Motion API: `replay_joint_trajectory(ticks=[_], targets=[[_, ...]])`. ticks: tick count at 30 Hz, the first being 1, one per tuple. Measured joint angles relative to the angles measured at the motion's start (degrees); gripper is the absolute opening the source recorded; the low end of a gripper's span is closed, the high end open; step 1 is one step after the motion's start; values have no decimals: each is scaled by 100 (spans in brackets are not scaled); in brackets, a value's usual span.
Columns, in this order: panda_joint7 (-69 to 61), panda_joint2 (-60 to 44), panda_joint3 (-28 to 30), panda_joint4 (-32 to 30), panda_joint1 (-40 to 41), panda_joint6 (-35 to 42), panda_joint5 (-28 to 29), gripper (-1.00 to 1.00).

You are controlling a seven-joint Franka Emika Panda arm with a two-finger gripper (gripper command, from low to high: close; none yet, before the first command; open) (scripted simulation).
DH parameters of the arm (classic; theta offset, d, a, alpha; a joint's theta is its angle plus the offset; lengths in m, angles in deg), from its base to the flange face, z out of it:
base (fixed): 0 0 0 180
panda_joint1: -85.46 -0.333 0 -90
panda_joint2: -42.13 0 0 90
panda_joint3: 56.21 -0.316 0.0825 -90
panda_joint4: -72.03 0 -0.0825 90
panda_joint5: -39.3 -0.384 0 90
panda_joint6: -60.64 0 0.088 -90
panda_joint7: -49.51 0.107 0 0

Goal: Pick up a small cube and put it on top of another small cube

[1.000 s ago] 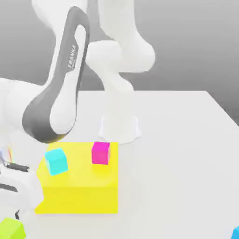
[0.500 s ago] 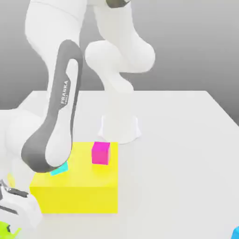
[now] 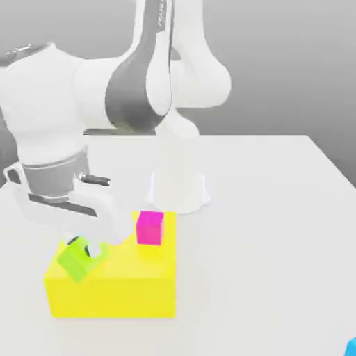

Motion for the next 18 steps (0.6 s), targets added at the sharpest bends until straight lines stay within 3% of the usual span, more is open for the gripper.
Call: replay_joint_trajectory(ticks=[14, 18], targets=[[2774, 2875, -1283, -1977, 545, 794, 877, -100], [3022, 2690, -1455, -2351, 639, 234, 926, -100]])
